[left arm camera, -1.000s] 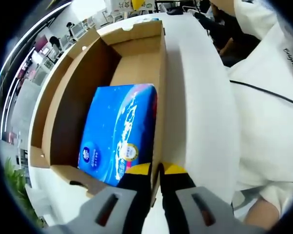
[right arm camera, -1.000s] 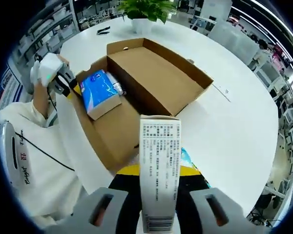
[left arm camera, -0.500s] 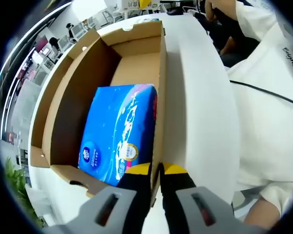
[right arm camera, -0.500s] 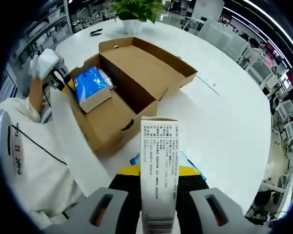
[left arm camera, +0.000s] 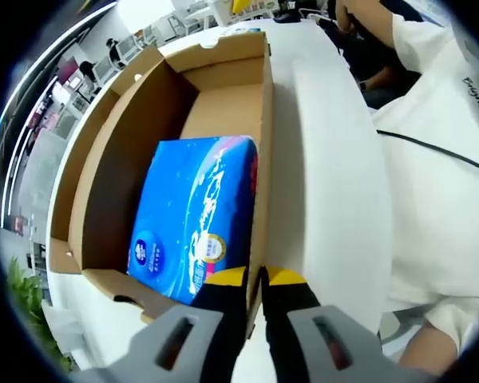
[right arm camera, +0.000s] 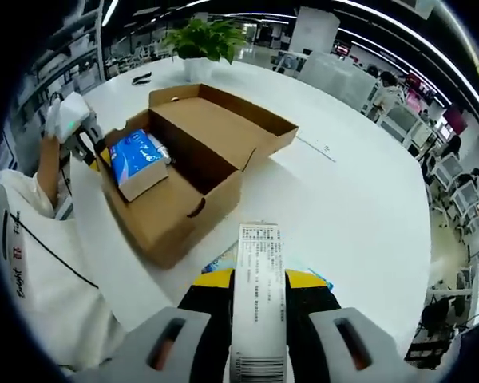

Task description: Operate the shoe box by opening the lid, removing the specified soft item, and placing it in the target area until the item is outside and the box remains undamaged.

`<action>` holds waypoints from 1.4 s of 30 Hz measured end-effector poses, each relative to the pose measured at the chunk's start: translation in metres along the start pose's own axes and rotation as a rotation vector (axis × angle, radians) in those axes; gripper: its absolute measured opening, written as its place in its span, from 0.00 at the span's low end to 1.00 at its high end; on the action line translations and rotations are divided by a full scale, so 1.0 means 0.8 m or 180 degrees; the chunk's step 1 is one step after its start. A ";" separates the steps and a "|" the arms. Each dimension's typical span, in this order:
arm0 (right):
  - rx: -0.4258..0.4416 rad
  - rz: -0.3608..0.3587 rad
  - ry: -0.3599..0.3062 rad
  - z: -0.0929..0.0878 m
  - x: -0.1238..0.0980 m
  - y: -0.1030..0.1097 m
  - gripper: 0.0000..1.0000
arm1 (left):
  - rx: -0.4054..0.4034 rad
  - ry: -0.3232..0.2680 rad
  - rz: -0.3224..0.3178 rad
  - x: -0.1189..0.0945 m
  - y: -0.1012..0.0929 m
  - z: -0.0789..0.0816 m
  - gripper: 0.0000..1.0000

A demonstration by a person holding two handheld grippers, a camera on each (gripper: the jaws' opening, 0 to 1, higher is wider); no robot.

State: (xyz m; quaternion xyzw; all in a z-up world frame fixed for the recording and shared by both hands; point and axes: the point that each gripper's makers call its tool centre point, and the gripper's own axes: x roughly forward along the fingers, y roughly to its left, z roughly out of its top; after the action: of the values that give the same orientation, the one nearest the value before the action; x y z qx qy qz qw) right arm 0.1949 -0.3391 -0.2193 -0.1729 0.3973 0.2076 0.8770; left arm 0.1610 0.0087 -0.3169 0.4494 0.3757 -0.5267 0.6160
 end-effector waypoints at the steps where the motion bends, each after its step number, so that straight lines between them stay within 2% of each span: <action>1: 0.0029 0.0024 -0.0040 0.000 -0.003 0.000 0.21 | -0.0002 0.0001 -0.0002 0.000 0.000 0.000 0.06; 4: 0.0220 -0.0078 -0.0219 0.003 -0.009 -0.016 0.21 | -0.0005 0.0008 -0.0008 0.000 0.000 0.000 0.06; 9: 0.0361 -0.0159 -0.0301 -0.011 -0.005 -0.026 0.21 | -0.0003 0.0005 0.0004 0.000 0.000 0.000 0.06; 11: 0.0471 -0.0388 -0.0317 -0.019 -0.006 -0.036 0.21 | -0.0001 -0.0002 0.0012 0.000 0.000 0.000 0.06; 13: 0.0501 -0.0453 -0.0307 -0.026 -0.007 -0.036 0.21 | 0.0001 -0.0002 0.0010 0.000 0.001 0.000 0.06; 19: 0.0739 -0.0700 -0.0584 -0.029 -0.024 -0.046 0.21 | 0.0002 -0.0004 -0.0012 0.000 0.001 0.000 0.06; 22: 0.0774 -0.0696 -0.0574 -0.035 -0.029 -0.046 0.21 | 0.0012 -0.0017 0.0001 0.000 0.001 0.000 0.06; 27: 0.0891 -0.0829 -0.0583 -0.055 -0.033 -0.061 0.21 | 0.0017 -0.0021 0.0012 0.000 0.001 0.000 0.07; 34: 0.1047 -0.0988 -0.0568 -0.094 -0.043 -0.070 0.21 | 0.0015 -0.0022 0.0016 0.000 0.001 0.001 0.07; 42: 0.1160 -0.1058 -0.0587 -0.108 -0.041 -0.078 0.21 | 0.0012 -0.0020 0.0027 0.001 0.001 0.001 0.07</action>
State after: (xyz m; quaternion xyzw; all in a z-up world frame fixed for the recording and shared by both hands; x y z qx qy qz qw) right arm 0.1529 -0.4405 -0.2394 -0.0553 0.3127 0.0006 0.9482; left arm 0.1621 0.0079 -0.3169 0.4505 0.3709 -0.5262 0.6186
